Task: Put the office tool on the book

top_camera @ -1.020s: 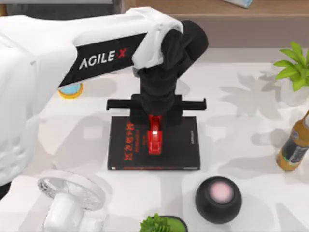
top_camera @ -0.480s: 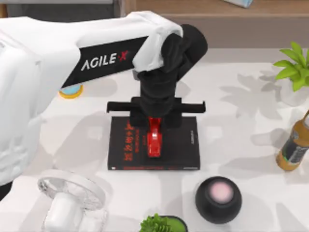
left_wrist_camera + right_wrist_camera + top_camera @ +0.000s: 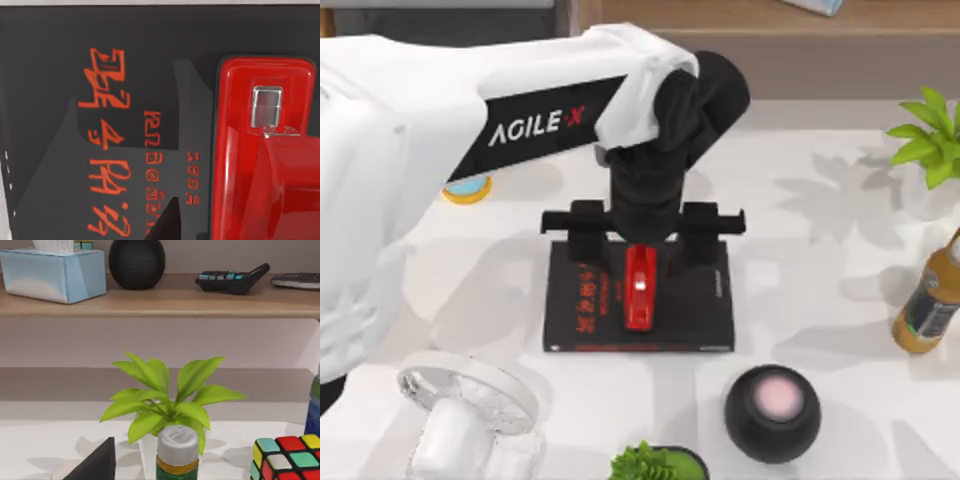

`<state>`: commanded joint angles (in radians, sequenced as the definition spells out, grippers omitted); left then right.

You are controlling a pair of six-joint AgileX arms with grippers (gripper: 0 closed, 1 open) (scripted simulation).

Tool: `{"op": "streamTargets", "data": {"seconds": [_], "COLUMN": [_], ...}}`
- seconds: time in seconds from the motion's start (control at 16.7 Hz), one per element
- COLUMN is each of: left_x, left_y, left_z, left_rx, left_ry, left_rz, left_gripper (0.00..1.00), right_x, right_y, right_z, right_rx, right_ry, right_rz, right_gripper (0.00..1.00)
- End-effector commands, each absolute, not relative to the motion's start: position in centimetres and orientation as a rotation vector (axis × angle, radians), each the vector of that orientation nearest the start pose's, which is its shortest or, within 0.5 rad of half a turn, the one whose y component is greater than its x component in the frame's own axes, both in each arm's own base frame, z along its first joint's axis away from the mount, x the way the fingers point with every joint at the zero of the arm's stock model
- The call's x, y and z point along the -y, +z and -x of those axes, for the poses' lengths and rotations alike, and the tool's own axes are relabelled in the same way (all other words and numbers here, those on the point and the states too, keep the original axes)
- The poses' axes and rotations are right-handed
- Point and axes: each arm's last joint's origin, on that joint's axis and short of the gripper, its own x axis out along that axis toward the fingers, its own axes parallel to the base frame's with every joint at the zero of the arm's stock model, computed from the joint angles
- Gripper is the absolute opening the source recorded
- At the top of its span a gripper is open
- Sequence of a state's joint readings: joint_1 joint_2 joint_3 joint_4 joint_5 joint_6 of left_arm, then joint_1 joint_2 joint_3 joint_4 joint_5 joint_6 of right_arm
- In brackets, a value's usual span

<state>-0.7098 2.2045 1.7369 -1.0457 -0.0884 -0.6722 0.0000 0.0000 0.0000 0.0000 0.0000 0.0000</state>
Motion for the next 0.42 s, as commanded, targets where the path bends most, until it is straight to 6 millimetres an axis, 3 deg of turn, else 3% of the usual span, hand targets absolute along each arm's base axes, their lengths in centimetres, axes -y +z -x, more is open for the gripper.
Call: {"op": "streamTargets", "data": {"seconds": [0.12,0.42], "left_x": [27.69,27.69], "left_y": [15.70,15.70], "left_z": [-33.37,-33.37], "left_rx": [-1.468,-1.468], "left_ry": [0.007,0.007], "left_rz": [-0.046,-0.046], "left_gripper": [1.00,1.00], "right_x": [0.12,0.12], "right_y": [16.00,16.00], "right_z": [-10.57,-10.57], "right_rx": [0.000,0.000], "right_ry": [0.000,0.000], "right_rz": [0.000,0.000], "right_gripper": [1.00,1.00]}}
